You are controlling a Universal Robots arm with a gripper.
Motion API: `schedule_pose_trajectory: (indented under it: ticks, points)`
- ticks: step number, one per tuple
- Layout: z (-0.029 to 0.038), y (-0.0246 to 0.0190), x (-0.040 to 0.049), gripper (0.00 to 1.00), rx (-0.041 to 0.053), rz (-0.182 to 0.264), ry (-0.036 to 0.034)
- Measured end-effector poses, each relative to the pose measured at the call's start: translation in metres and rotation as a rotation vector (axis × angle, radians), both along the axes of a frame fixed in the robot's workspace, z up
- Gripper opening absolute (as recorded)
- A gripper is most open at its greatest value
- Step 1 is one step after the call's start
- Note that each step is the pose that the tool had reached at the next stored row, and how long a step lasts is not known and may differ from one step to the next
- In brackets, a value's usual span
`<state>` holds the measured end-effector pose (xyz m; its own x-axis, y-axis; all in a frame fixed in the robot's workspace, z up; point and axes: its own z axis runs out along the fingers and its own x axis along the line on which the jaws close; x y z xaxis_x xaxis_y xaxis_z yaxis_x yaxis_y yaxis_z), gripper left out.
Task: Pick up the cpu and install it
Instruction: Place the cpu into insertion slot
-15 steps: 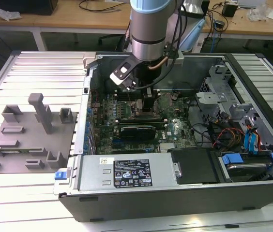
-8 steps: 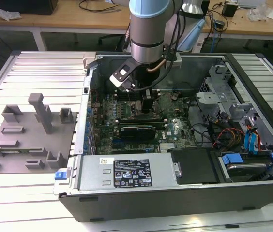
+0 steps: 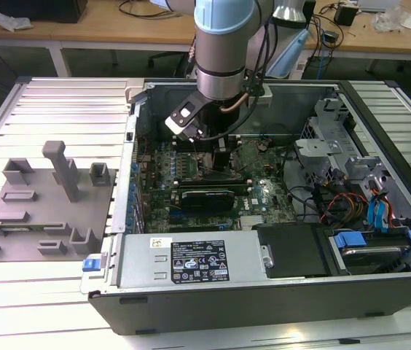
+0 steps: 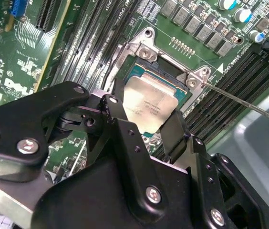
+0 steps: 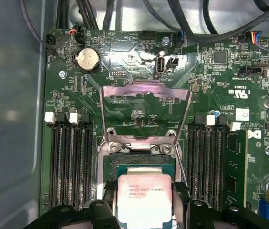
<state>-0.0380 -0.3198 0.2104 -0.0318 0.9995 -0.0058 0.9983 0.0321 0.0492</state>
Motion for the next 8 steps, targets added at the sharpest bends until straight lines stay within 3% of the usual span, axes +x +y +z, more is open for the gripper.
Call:
schedule_pose_trajectory:
  ticks: [8]
  points:
    - [-0.0069, 0.0, 0.0, 0.55, -0.0001, -0.026, 0.0]
